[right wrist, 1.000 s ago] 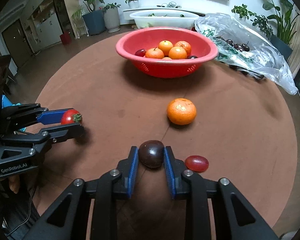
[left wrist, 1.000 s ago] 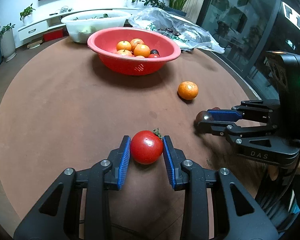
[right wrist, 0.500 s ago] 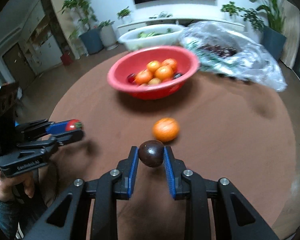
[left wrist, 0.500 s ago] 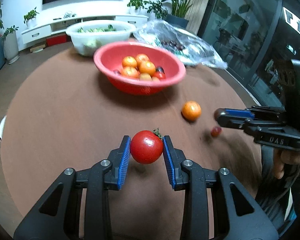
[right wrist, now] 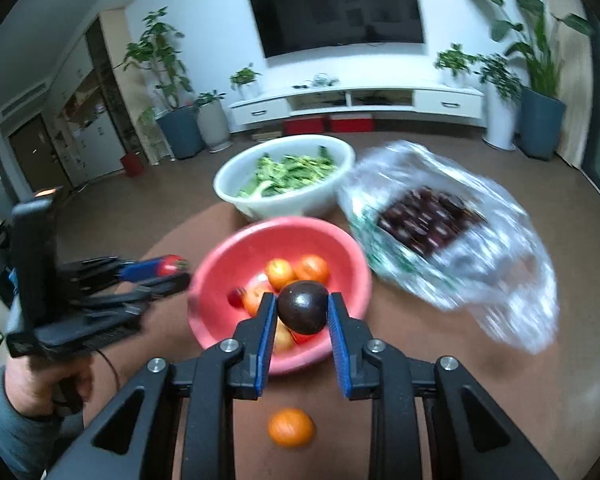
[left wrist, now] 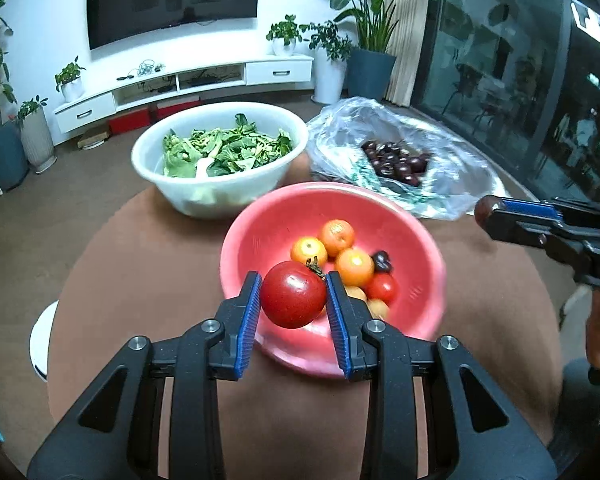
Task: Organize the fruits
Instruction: 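Carry the tomato and plum into the red bowl and open both grippers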
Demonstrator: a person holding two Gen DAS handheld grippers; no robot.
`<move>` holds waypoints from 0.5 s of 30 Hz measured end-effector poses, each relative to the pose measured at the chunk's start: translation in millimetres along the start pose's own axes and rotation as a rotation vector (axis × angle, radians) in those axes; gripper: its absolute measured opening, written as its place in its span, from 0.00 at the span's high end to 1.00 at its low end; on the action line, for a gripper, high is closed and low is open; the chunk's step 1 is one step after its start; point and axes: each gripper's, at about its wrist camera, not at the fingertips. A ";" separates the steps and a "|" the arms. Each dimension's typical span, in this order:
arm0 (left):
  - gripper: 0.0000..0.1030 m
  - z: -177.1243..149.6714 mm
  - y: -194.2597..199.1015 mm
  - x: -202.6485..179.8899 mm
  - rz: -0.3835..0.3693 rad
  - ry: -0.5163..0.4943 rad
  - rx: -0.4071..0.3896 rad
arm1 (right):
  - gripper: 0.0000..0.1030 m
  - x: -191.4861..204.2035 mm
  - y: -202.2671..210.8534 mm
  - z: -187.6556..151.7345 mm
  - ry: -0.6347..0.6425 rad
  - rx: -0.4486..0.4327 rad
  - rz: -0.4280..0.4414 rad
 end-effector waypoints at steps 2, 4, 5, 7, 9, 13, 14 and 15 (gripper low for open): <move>0.71 5.3 -19.4 0.9 0.008 -0.006 0.028 | 0.72 5.8 -16.1 6.8 0.012 0.015 0.007; 0.71 7.7 -35.8 1.3 0.007 -0.003 0.046 | 0.72 9.0 -34.5 11.1 0.018 0.047 0.007; 0.71 7.6 -44.7 0.3 0.008 -0.005 0.053 | 0.73 11.6 -44.8 11.5 0.027 0.066 0.006; 0.71 7.2 -56.5 -0.5 0.009 -0.008 0.059 | 0.72 17.0 -57.7 4.8 0.048 0.092 -0.004; 0.71 5.3 -67.0 -0.8 0.011 -0.011 0.069 | 0.73 20.3 -69.6 0.2 0.067 0.115 -0.014; 0.71 2.0 -80.9 2.7 0.017 -0.002 0.078 | 0.72 18.6 -85.4 -6.7 0.066 0.144 -0.032; 0.71 1.7 -82.1 2.6 0.018 -0.006 0.075 | 0.72 18.7 -87.9 -7.3 0.068 0.149 -0.036; 0.71 1.8 -82.8 2.0 0.025 -0.013 0.073 | 0.72 18.5 -90.1 -7.6 0.072 0.153 -0.040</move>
Point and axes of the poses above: each gripper's, at about its wrist camera, not at the fingertips, and y roughly against the way its jaws point, x to its left, z to its top, and after that the axes turned 3 degrees about x, right-handed
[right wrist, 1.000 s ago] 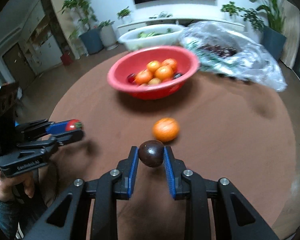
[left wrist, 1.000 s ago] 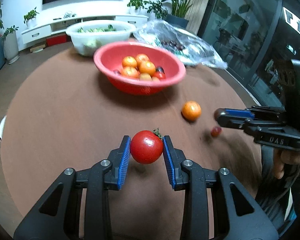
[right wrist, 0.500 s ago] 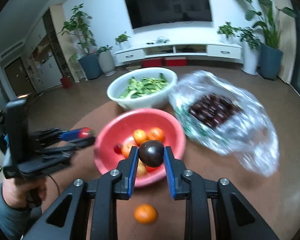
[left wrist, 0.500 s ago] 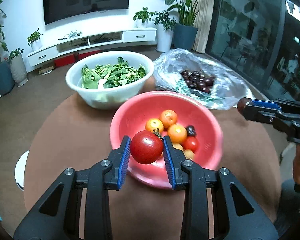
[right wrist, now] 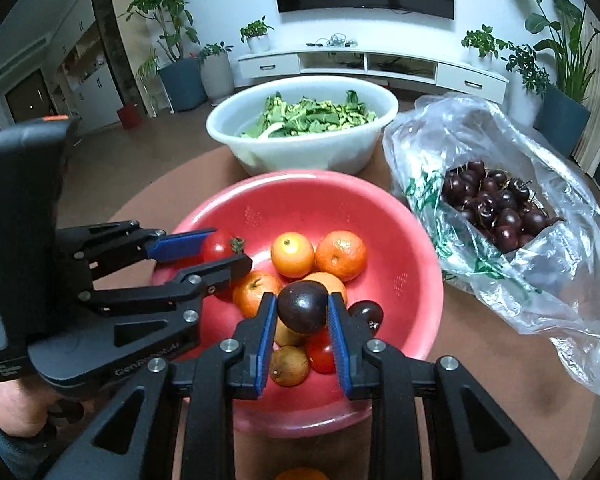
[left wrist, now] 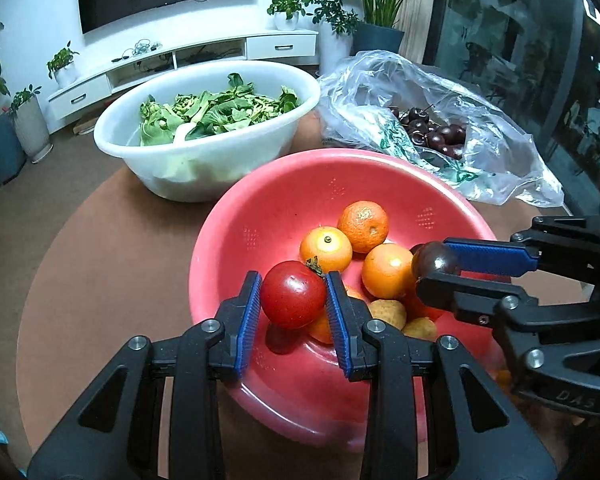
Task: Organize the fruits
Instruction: 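Carry the tomato and plum into the red bowl and open both grippers, then move both grippers back from the bowl to the remaining fruit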
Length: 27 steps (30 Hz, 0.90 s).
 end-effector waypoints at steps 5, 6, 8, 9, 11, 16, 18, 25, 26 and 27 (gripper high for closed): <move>0.70 -0.3 -0.1 -2.2 0.008 -0.011 -0.001 | 0.72 3.6 -7.0 -3.6 0.032 0.018 -0.031; 0.65 -0.3 0.1 -3.1 0.005 -0.013 -0.004 | 0.72 4.0 -8.2 -4.4 0.035 0.020 -0.035; 0.60 -0.4 1.7 -4.5 -0.004 -0.015 -0.011 | 0.72 4.8 -10.9 -5.5 0.039 0.025 -0.041; 0.60 -0.4 2.6 -5.1 0.003 -0.017 -0.012 | 0.72 5.1 -11.3 -5.8 0.042 0.023 -0.044; 0.58 -1.0 4.7 -5.3 0.001 -0.015 -0.014 | 0.72 6.0 -10.5 -6.2 0.047 0.023 -0.051; 0.50 -3.3 13.7 -3.5 0.006 -0.005 -0.031 | 0.71 4.8 -11.0 -7.4 0.046 0.032 -0.056; 0.50 -4.7 19.2 -1.7 0.008 0.000 -0.041 | 0.69 3.2 -10.8 -8.0 0.041 0.034 -0.050; 0.27 -15.8 51.3 6.7 0.004 0.045 -0.101 | 0.47 1.3 -1.2 -10.6 0.031 0.019 -0.070; 0.27 -18.7 58.0 7.5 0.002 0.049 -0.112 | 0.43 0.9 1.1 -11.3 0.025 0.013 -0.066; 0.25 -20.9 62.8 7.3 0.002 0.052 -0.119 | 0.42 0.8 4.0 -12.1 0.023 0.006 -0.062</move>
Point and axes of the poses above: each gripper's, at about its wrist camera, not at the fingertips, and y roughly against the way its jaws point, x to its left, z to its top, and after that the axes turned 3 degrees about x, right-handed
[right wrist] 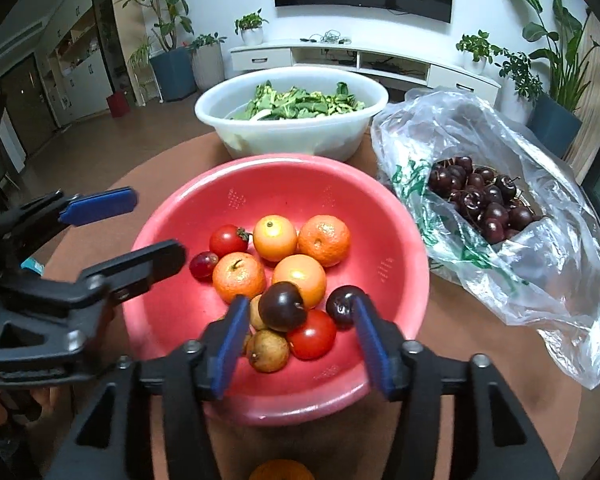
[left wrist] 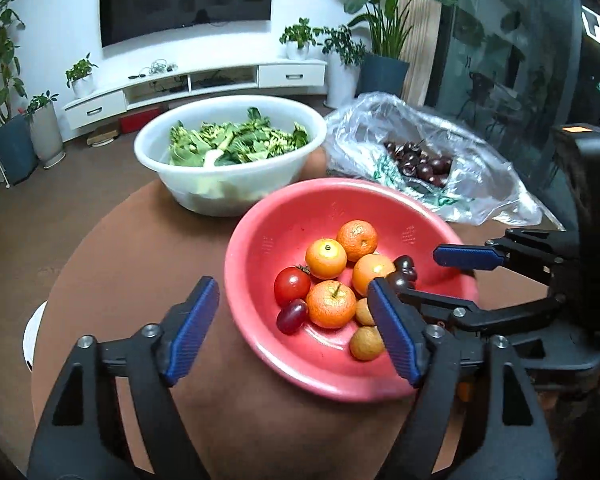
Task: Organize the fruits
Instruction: 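Move both grippers back from the bowl to the remaining fruit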
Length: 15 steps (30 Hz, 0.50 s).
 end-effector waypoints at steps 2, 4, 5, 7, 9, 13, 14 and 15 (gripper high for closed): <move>0.22 -5.0 10.1 -1.2 -0.006 0.003 -0.011 | 0.42 1.7 7.0 -2.6 0.004 -0.011 -0.001; 0.14 -11.7 19.5 -5.3 -0.010 -0.001 -0.019 | 0.42 2.4 13.9 -5.9 0.000 -0.016 0.002; 0.13 -16.2 24.4 -8.2 -0.009 -0.004 -0.020 | 0.41 2.8 19.9 -8.5 -0.005 -0.024 0.008; 0.10 -23.8 30.9 -12.9 -0.017 -0.009 -0.016 | 0.37 2.8 32.1 -15.6 -0.009 -0.042 0.009; 0.05 -34.8 38.7 -19.5 -0.021 -0.018 -0.013 | 0.33 0.6 48.0 -27.4 -0.018 -0.067 0.012; 0.00 -58.7 53.2 -31.2 -0.018 -0.025 -0.010 | 0.27 -9.9 74.2 -66.7 -0.080 -0.085 0.028; 0.00 -65.6 56.3 -34.7 -0.017 -0.033 -0.007 | 0.27 -13.3 78.6 -80.6 -0.098 -0.079 0.032; 0.00 -72.3 59.1 -39.5 -0.016 -0.046 -0.004 | 0.27 -16.0 80.7 -92.5 -0.112 -0.071 0.032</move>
Point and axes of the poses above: each gripper's, at about its wrist camera, not at the fingertips, and y roughly against the way its jaws point, x to its left, z to its top, and after that the axes turned 3 degrees about x, right-handed
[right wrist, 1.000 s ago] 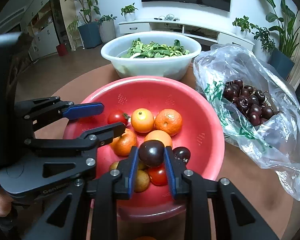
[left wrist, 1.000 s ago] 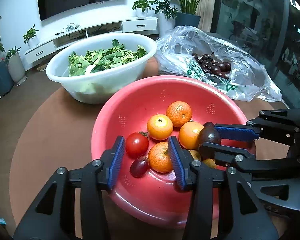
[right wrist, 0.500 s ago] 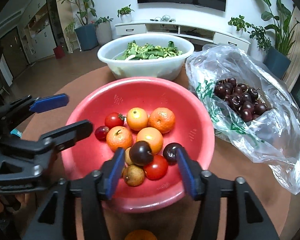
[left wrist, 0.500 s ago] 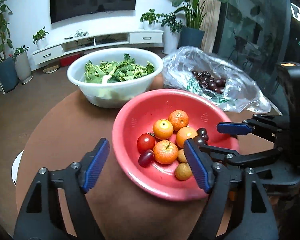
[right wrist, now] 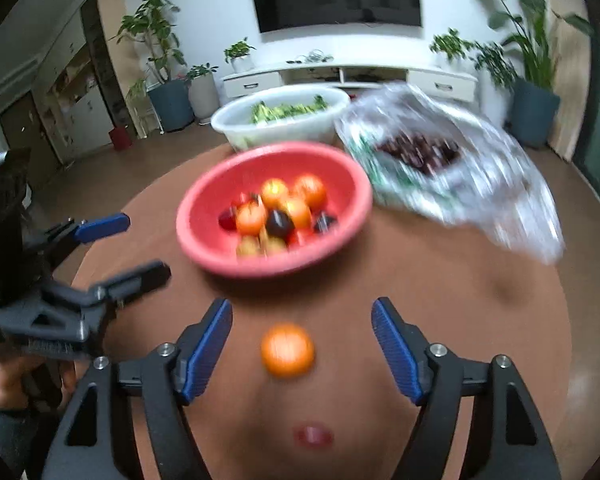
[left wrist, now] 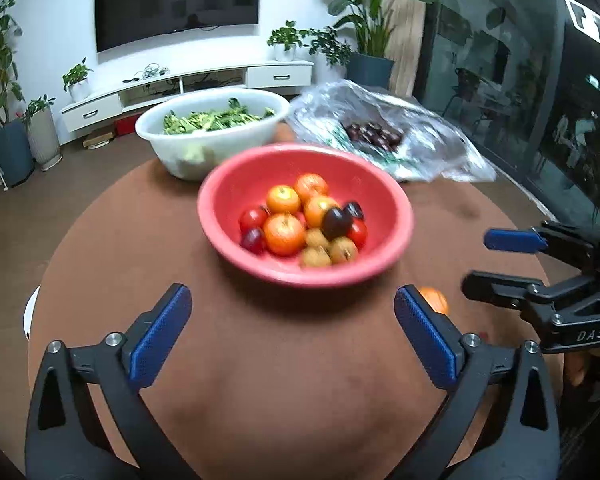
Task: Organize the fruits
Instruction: 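Move both grippers back from the bowl to the remaining fruit, then reach the right gripper to the red grape and close on it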
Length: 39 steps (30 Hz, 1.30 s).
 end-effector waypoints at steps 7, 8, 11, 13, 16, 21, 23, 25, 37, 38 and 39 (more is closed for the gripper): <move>0.00 -42.2 12.7 -30.3 0.000 -0.043 0.034 | 0.36 -18.0 -4.2 -59.7 -0.085 0.108 -0.029; 0.00 -46.3 13.7 -33.5 -0.001 -0.047 0.041 | 0.38 -17.4 -5.9 -62.3 -0.078 0.116 -0.041; 0.00 -58.1 19.4 -41.0 -0.011 -0.052 0.057 | 0.47 -7.6 -7.1 -62.9 -0.032 0.121 -0.043; 0.00 -60.4 20.1 -41.7 -0.017 -0.045 0.067 | 0.51 -1.0 -8.6 -64.2 0.000 0.127 -0.037; 0.00 -62.8 18.7 -41.2 -0.018 -0.044 0.082 | 0.55 1.6 -13.3 -66.9 0.015 0.146 -0.031; 0.00 -62.1 18.5 -41.5 -0.023 -0.048 0.095 | 0.62 0.9 -20.1 -67.1 0.033 0.157 -0.048; 0.00 -61.0 18.6 -42.1 -0.025 -0.055 0.098 | 0.64 2.6 -19.5 -66.6 0.049 0.157 -0.058; 0.00 -60.6 16.9 -43.3 -0.025 -0.062 0.102 | 0.67 4.4 -19.6 -66.8 0.064 0.157 -0.069; 0.00 -44.3 -0.1 -52.0 -0.031 -0.112 0.115 | 0.72 1.7 -12.6 -66.1 0.042 0.135 -0.034; 0.00 -39.8 -2.8 -55.1 -0.034 -0.124 0.113 | 0.72 -0.4 -9.2 -65.8 0.028 0.126 -0.026; 0.00 -36.4 -4.8 -57.9 -0.037 -0.134 0.110 | 0.72 -2.8 -6.0 -65.3 0.014 0.117 -0.020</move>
Point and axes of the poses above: each gripper's, at about its wrist camera, not at the fingertips, and y roughly against the way its jaws point, x to its left, z to its top, and after that the axes turned 3 degrees about x, right-handed
